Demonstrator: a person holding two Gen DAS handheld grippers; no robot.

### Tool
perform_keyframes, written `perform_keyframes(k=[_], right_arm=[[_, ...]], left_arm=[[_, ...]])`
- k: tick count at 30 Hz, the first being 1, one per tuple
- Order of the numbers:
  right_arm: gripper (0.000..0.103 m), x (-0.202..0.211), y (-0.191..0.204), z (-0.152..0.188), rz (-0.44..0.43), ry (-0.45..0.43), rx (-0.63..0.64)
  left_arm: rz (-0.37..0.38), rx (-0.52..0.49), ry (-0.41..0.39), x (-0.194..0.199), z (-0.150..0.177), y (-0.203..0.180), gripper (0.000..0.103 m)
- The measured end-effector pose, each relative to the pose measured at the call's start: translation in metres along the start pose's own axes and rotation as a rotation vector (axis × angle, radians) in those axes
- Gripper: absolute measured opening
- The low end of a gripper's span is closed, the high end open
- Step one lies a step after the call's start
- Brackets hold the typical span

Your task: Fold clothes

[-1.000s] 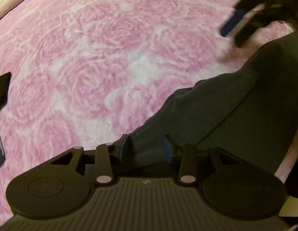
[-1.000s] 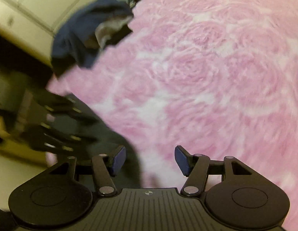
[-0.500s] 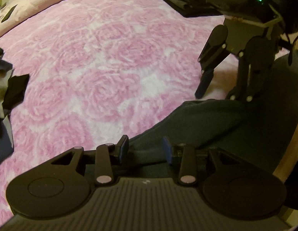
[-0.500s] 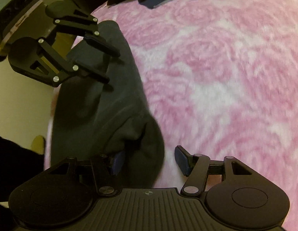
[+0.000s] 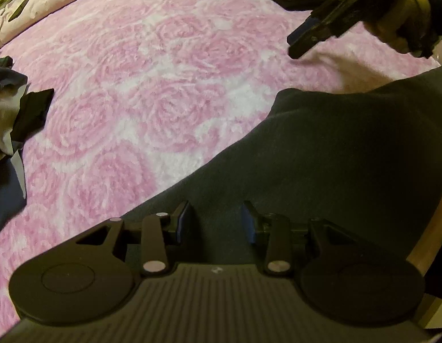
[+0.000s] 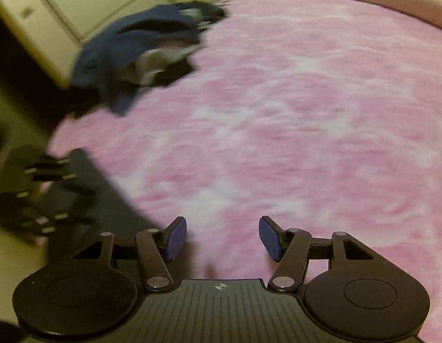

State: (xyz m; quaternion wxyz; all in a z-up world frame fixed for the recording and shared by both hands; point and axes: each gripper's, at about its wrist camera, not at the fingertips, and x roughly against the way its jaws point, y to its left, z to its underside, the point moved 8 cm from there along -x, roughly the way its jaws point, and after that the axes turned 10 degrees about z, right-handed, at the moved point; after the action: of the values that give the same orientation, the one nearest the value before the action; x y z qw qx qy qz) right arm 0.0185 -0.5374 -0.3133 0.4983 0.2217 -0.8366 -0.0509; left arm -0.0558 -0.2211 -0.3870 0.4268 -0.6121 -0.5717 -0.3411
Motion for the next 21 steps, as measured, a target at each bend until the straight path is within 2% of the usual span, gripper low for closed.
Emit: perform_keyframes(k=[4,6,7,8,9,13,17,21], right_arm=[[0.06,-0.011,0.054,0.006,-0.171,0.023,-0.024],[0.06,-0.023,0.075,0.02,-0.254,0.085,-0.04],[0.06,-0.031,0.077,0.028,-0.249,0.119,-0.036],[0.059,-0.038,0.072,0.036,-0.198,0.139,-0.03],[0.059,-0.041,0.062,0.043,-0.147,0.14,-0.038],[0.06,-0.016,0.05,0.048,-0.042,0.113,-0.072],[0.06,0.002,0.073,0.051,-0.045,0.118,-0.052],[0.06,-0.012,0.107,0.058,-0.059,0.135,-0.02]], left_arm=[[-0.016,0.01,0.035,-0.012,0.002,0.004,0.033],[-0.013,0.025,0.049,-0.017,0.007,0.008,0.034],[-0.008,0.031,0.049,-0.018,0.009,0.01,0.034],[-0.002,0.038,0.047,-0.018,0.011,0.012,0.034],[0.002,0.047,0.046,-0.016,0.012,0.014,0.034],[-0.042,0.074,0.024,0.015,0.022,0.029,0.033],[-0.11,0.134,0.012,0.047,0.043,0.058,0.034],[-0.171,0.206,0.018,0.055,0.069,0.093,0.033]])
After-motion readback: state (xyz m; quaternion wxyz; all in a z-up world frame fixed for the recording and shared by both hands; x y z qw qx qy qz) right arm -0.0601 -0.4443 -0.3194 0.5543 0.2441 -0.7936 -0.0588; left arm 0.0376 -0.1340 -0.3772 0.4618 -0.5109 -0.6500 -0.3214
